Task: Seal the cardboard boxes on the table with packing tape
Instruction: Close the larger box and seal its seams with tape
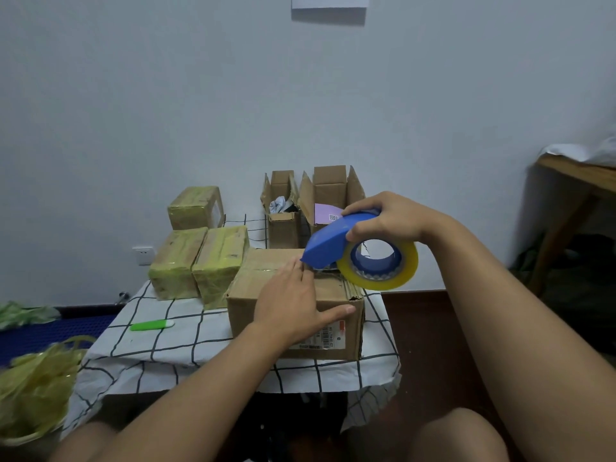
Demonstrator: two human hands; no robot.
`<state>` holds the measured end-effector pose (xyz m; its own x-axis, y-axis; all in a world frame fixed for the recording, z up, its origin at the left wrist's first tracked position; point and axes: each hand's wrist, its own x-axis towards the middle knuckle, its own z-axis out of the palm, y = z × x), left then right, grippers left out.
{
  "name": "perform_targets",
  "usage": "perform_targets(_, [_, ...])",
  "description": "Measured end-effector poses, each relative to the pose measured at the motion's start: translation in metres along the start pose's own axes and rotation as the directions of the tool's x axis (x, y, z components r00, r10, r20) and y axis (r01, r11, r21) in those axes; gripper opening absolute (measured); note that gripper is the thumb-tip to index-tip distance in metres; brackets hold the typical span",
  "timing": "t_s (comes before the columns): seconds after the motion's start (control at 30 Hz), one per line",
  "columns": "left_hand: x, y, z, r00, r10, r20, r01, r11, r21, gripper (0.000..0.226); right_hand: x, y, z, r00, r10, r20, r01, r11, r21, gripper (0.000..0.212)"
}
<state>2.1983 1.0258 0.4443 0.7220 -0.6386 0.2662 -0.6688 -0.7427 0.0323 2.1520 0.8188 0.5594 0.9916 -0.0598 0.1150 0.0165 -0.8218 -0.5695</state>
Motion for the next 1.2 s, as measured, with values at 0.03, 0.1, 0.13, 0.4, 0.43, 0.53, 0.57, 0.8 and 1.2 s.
perform_targets(0.03, [0.000, 0.000, 0.000, 1.000, -0.008, 0.003, 0.008, 1.000, 0.000, 0.118, -0.001, 0.001, 0.000, 1.000, -0.001, -0.004, 0.001, 1.000, 0.008, 0.058])
perform_targets(0.1, [0.000, 0.000, -0.003, 1.000, -0.003, 0.001, 0.003, 1.000, 0.003, 0.117, -0.004, 0.000, -0.001, 1.000, -0.003, -0.011, 0.004, 1.000, 0.025, 0.051])
perform_targets(0.13, [0.001, -0.001, -0.005, 1.000, 0.008, -0.005, -0.008, 1.000, 0.012, 0.113, -0.006, 0.000, -0.002, 1.000, -0.002, -0.012, 0.002, 1.000, 0.031, 0.044])
perform_targets(0.4, [0.003, 0.009, -0.012, 1.000, 0.028, 0.003, -0.027, 0.996, -0.089, 0.109, -0.012, -0.002, -0.002, 0.997, 0.043, -0.064, -0.040, 0.998, 0.049, 0.037])
perform_targets(0.43, [0.004, 0.011, -0.010, 1.000, 0.026, -0.013, -0.027, 0.996, -0.088, 0.105, -0.013, -0.002, 0.000, 0.996, 0.047, -0.076, -0.043, 0.998, 0.055, 0.037])
perform_targets(0.53, [0.007, 0.010, -0.006, 0.999, 0.032, -0.029, -0.034, 0.996, -0.084, 0.095, -0.013, 0.001, 0.003, 0.994, 0.048, -0.096, -0.043, 0.997, 0.061, 0.038])
perform_targets(0.57, [0.007, 0.009, -0.005, 0.999, 0.030, -0.024, -0.032, 0.996, -0.080, 0.094, -0.013, 0.003, 0.003, 0.994, 0.047, -0.098, -0.041, 0.997, 0.061, 0.039])
perform_targets(0.8, [0.011, 0.005, -0.004, 0.999, 0.049, 0.004, -0.048, 0.988, -0.147, 0.105, -0.024, 0.021, -0.010, 0.997, 0.036, -0.072, -0.027, 0.991, 0.132, 0.040])
perform_targets(1.2, [0.009, 0.006, -0.009, 0.979, 0.047, 0.200, -0.035, 0.997, -0.064, 0.104, -0.045, 0.047, -0.013, 0.988, 0.071, -0.134, -0.049, 0.985, 0.164, 0.035])
